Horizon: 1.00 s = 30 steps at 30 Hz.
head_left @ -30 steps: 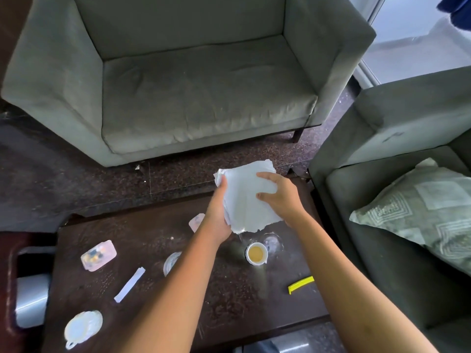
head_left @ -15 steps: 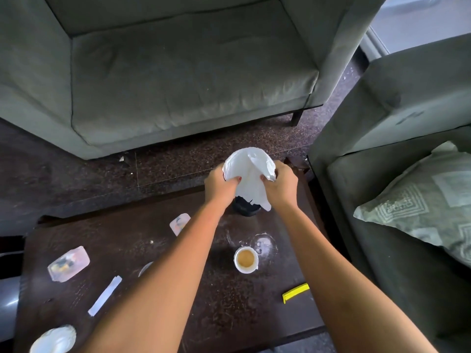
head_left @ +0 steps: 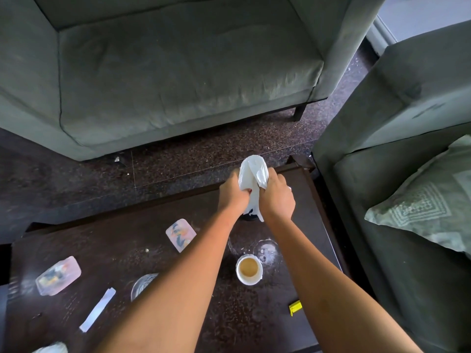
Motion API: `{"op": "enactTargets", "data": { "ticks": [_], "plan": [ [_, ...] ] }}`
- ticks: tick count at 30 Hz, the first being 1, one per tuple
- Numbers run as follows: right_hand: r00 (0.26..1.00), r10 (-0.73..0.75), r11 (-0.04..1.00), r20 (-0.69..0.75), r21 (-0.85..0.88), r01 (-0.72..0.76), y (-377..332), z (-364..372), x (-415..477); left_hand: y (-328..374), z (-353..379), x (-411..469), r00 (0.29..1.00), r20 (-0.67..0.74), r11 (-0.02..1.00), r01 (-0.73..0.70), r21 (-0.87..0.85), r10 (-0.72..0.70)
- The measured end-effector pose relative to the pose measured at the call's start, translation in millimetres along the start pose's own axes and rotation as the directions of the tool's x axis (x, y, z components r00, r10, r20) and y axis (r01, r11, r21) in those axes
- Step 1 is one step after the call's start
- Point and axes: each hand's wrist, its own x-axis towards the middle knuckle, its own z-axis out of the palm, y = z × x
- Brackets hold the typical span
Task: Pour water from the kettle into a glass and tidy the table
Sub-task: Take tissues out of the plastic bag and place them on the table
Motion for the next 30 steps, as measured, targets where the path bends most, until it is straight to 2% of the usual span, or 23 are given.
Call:
{"op": "enactTargets", "data": {
  "ticks": [3,6,9,13,15,19,21,23,27,30],
  "plan": [
    [0.993,0.020,0.988,0.117,0.149,-0.037,3.5,3.5,-2.2,-4.8,2.8,-0.8,0.999,0.039,1.000,-0.013,-0.019,0.014],
    [0.984,0.027,0.962,0.174,0.264,-0.073,4.0,2.9,-4.4,-8.2,3.3,-4.1,0.997,0.075,0.991,0.034,-0.129,-0.024],
    [0.988,-0.030,0.967,0.155,0.255,-0.010,3.2,6.2,-8.0,-13.0,4.0,-7.1,0.985,0.134,0.962,0.137,-0.235,-0.108],
    [0.984,-0.124,0.984,0.128,0.147,0.105,5.9,15.0,-13.6,-13.1,7.4,-8.0,0.914,0.318,0.864,0.361,-0.350,-0.252],
    [0.980,-0.150,0.987,0.134,0.082,0.139,7.8,19.1,-14.4,-10.9,9.4,-6.8,0.920,0.287,0.911,0.338,-0.235,-0.267],
    [0.972,-0.204,0.974,0.116,-0.079,0.214,8.5,23.5,-12.4,-5.9,4.1,-12.3,0.986,-0.006,0.986,0.167,0.025,-0.167],
    [0.966,-0.243,0.944,0.093,-0.206,0.257,8.4,19.7,-10.8,-6.4,0.7,-16.8,0.992,-0.083,0.989,0.106,0.102,-0.098],
    [0.971,-0.217,0.942,0.095,-0.242,0.234,11.1,14.0,-10.2,-8.9,-0.6,-20.8,0.993,-0.098,0.982,0.085,0.168,-0.069],
    [0.980,-0.037,0.986,0.197,-0.151,0.068,19.8,9.0,-14.9,-15.8,-1.1,-23.6,0.989,-0.142,0.956,0.068,0.286,-0.027],
    [0.975,-0.020,0.978,0.220,-0.200,0.065,21.7,11.6,-17.1,-21.0,2.7,-23.3,0.989,-0.147,0.932,0.059,0.357,-0.006]
  ]
}}
